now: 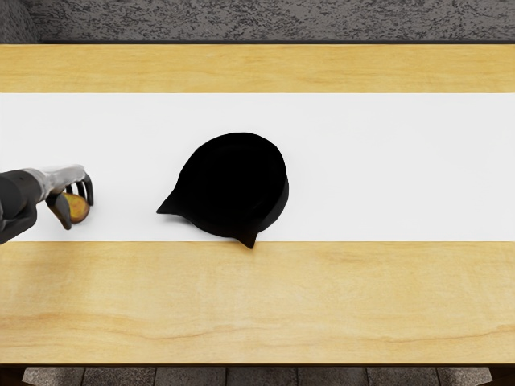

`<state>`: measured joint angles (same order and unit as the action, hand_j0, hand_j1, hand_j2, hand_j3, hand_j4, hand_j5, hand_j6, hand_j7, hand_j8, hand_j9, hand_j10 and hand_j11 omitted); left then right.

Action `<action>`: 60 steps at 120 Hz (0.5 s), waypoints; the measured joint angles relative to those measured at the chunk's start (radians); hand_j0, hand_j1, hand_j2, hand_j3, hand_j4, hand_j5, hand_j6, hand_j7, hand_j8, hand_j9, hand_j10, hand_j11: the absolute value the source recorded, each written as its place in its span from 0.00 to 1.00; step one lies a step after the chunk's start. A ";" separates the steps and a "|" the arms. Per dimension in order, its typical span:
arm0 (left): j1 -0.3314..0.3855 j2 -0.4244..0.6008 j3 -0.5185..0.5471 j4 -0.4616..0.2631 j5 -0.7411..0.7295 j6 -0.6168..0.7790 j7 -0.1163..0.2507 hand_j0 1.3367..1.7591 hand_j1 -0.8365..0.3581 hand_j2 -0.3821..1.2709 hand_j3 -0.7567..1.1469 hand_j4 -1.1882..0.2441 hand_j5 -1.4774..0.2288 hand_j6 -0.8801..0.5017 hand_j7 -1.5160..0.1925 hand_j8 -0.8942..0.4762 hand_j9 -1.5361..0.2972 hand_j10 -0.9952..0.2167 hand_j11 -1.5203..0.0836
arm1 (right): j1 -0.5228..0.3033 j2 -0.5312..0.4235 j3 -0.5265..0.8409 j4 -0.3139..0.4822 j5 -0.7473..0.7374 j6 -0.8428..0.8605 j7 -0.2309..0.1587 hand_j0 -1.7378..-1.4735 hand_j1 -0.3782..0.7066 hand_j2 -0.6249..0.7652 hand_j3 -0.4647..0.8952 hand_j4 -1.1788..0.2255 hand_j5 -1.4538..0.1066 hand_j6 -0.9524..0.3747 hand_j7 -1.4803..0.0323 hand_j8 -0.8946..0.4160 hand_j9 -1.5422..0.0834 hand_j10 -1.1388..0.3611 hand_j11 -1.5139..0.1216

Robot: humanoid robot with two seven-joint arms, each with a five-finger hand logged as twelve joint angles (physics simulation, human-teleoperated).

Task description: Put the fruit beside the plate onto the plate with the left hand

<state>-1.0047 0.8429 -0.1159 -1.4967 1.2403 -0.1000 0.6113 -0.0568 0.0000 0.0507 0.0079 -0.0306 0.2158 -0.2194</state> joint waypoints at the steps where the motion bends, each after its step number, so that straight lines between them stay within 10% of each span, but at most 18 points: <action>1: 0.000 0.000 0.000 0.000 -0.001 0.000 0.000 0.75 0.42 0.47 0.40 0.38 0.30 0.38 0.33 0.38 0.32 0.28 0.36 | 0.000 0.000 0.000 0.000 0.000 0.000 0.000 0.30 0.03 0.45 0.34 0.84 0.93 0.72 0.98 0.68 0.95 0.76 0.93; 60: -0.113 0.020 -0.019 -0.009 -0.060 -0.024 0.000 0.75 0.40 0.57 0.40 0.34 0.23 0.36 0.25 0.39 0.26 0.27 0.30 | 0.000 0.000 0.000 0.000 0.000 -0.002 0.000 0.30 0.03 0.45 0.34 0.84 0.93 0.72 0.98 0.68 0.95 0.76 0.93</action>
<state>-1.1175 0.8626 -0.1344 -1.5056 1.1800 -0.1239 0.6113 -0.0567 0.0000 0.0508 0.0078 -0.0306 0.2134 -0.2194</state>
